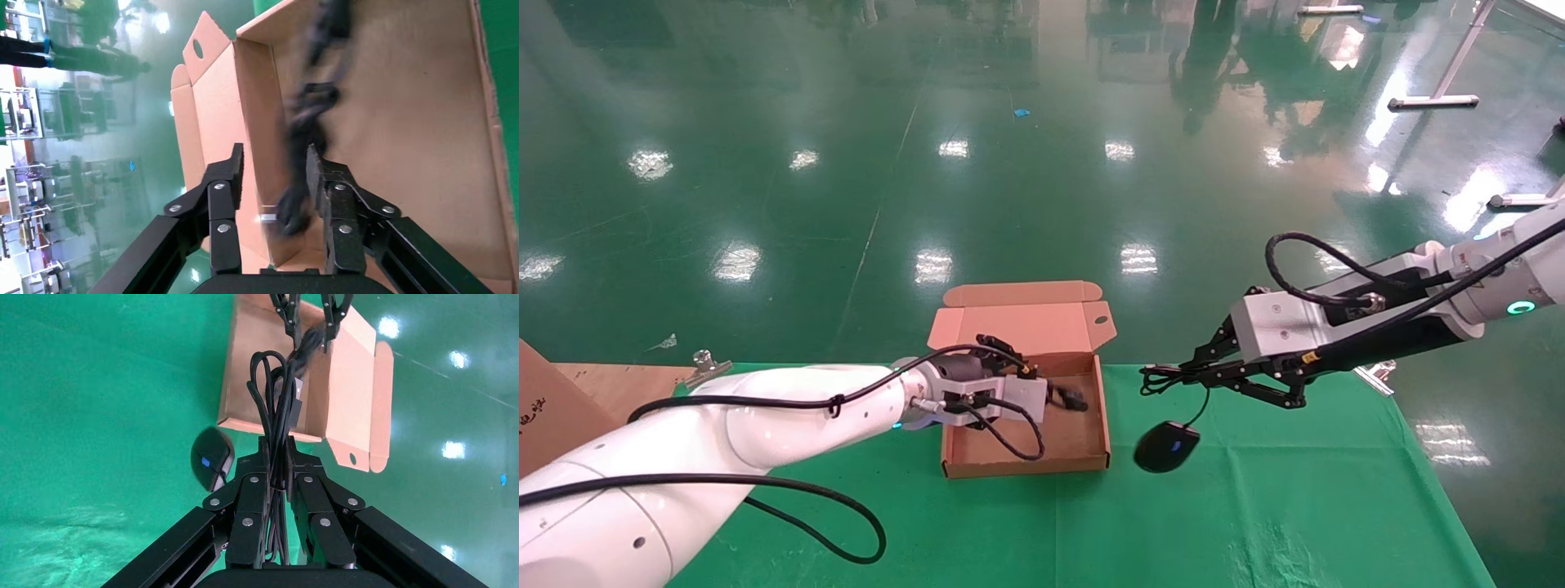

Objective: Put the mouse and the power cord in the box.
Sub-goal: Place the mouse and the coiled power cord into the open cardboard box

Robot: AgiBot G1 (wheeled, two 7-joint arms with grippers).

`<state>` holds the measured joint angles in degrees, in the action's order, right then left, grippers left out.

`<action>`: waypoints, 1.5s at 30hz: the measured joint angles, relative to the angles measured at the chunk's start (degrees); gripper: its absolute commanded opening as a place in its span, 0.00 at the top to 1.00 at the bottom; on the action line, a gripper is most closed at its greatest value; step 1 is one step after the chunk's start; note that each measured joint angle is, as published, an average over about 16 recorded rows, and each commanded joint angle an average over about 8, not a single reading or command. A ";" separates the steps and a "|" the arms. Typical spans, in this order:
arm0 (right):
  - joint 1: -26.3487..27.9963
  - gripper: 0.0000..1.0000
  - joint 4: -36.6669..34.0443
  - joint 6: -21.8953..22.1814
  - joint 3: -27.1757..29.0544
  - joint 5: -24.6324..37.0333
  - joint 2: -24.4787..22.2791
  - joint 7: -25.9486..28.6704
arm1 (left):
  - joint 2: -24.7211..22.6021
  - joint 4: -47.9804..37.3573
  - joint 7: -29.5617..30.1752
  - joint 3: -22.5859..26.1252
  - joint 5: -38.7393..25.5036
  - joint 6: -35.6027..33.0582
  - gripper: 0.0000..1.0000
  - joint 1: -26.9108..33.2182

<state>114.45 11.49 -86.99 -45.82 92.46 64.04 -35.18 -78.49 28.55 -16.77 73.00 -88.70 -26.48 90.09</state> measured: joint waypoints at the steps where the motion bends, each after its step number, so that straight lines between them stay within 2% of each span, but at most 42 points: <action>1: 0.10 1.00 -0.17 -0.05 -0.01 0.00 0.11 -0.08 | 0.00 -0.01 0.01 0.31 0.29 0.10 0.00 0.06; 10: 1.41 1.00 -1.27 -0.25 0.01 -0.11 1.63 -0.13 | 0.49 -0.63 -0.31 0.56 5.31 0.42 0.00 1.39; 16: 2.61 1.00 -1.90 0.27 0.17 -0.37 3.58 0.41 | 2.28 -1.63 -2.43 -1.70 10.29 -1.78 0.00 3.32; 21: 3.46 1.00 -2.52 1.81 0.07 -0.21 6.17 1.00 | 5.56 -1.62 -5.60 -4.30 14.39 -5.50 0.00 5.12; 26: 3.75 1.00 -2.98 4.13 -0.39 0.42 9.30 1.68 | 10.89 0.77 -8.53 -6.87 17.99 -9.80 0.00 6.23; 32: 2.67 1.00 -1.25 7.33 -1.69 1.42 12.47 3.22 | 19.56 7.15 -9.68 -9.33 21.35 -13.63 0.00 6.24; 40: -0.57 1.00 5.84 11.44 -4.92 1.61 14.25 7.68 | 31.72 18.26 -7.06 -11.16 23.90 -14.95 0.00 4.49; 45: -2.69 1.00 11.35 14.98 -7.66 0.57 14.45 11.47 | 37.39 23.65 -4.94 -11.59 24.52 -14.44 0.00 3.24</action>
<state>111.76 22.85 -72.01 -53.49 93.03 78.49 -23.71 -41.10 52.20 -21.71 61.41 -64.18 -40.92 93.33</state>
